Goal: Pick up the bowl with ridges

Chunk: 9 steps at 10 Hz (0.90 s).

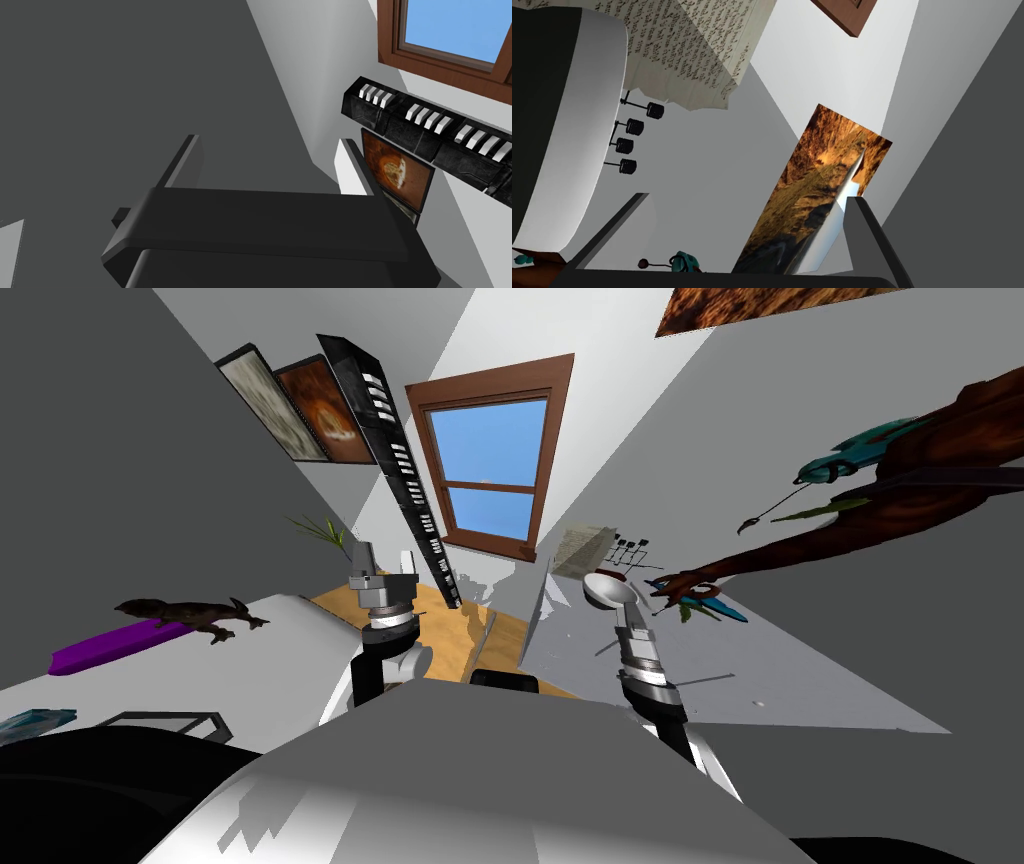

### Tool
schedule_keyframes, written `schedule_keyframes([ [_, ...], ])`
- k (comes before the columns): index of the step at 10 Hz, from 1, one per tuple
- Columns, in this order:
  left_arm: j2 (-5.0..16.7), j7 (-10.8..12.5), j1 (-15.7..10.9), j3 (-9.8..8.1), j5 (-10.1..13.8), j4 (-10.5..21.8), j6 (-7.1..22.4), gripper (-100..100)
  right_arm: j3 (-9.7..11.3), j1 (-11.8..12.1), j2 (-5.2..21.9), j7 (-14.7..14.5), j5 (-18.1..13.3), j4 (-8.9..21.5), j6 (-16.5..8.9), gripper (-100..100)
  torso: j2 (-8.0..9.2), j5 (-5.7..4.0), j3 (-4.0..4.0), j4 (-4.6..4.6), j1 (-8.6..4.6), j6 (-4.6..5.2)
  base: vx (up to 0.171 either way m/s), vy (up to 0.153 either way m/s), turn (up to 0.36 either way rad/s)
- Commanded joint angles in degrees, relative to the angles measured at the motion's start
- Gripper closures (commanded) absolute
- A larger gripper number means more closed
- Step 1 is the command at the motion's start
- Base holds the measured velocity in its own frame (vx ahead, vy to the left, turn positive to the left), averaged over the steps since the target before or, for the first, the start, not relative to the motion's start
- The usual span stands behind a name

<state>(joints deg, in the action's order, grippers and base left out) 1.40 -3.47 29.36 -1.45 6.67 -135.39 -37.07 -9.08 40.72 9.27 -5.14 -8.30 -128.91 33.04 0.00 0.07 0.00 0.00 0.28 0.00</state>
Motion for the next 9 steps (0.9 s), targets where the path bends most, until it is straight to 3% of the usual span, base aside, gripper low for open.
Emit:
schedule_keyframes([
  [1,0.00,0.00,0.00,0.00,0.00,0.00,0.00,0,-2.86,2.86,1.79,-0.02,-0.89,1.91,1.42,-100,0.00,0.00,0.00,0.00,0.00,0.00,0.026,0.079,0.065],
  [2,0.00,0.00,0.00,0.00,0.00,0.00,0.00,0,-4.34,5.16,2.83,-0.14,-1.48,2.93,2.28,-100,-0.04,0.00,-0.02,-0.01,0.01,0.00,0.035,0.085,0.097],
  [3,0.00,0.00,0.00,0.00,0.00,0.00,0.00,0,-4.85,5.52,2.83,-0.14,-1.48,2.93,2.28,-100,-0.08,0.00,-0.05,-0.02,0.02,-0.01,0.021,0.048,0.013],
  [5,0.00,0.00,0.00,0.00,0.00,0.00,0.00,0,-8.62,9.78,4.96,-0.54,-2.71,5.09,3.98,-100,-0.04,-0.03,-0.02,-0.01,-0.16,-0.01,0.022,0.050,0.081],
  [6,0.00,0.00,0.00,0.00,0.00,0.00,0.00,0,-8.90,10.62,4.96,-0.54,-2.71,5.09,3.98,-100,-0.07,-0.02,-0.04,-0.01,-0.07,-0.01,0.023,0.061,0.059],
  [7,0.00,0.00,0.00,0.00,0.00,0.00,0.00,0,-11.12,12.86,6.06,-0.84,-3.34,6.19,4.82,-100,-0.06,-0.01,-0.04,-0.01,-0.06,-0.01,0.025,0.065,0.074],
  [8,0.00,0.00,0.00,0.00,0.00,0.00,0.00,0,-11.12,13.33,6.06,-0.84,-3.34,6.19,4.82,-100,-0.06,-0.01,-0.04,-0.01,-0.04,-0.01,0.017,0.061,0.041],
  [9,0.00,0.00,0.00,0.00,0.00,0.00,0.00,0,-13.30,15.40,7.18,-1.18,-3.98,7.30,5.66,-100,-0.05,-0.01,-0.03,-0.01,-0.05,-0.01,0.011,0.071,0.087],
])
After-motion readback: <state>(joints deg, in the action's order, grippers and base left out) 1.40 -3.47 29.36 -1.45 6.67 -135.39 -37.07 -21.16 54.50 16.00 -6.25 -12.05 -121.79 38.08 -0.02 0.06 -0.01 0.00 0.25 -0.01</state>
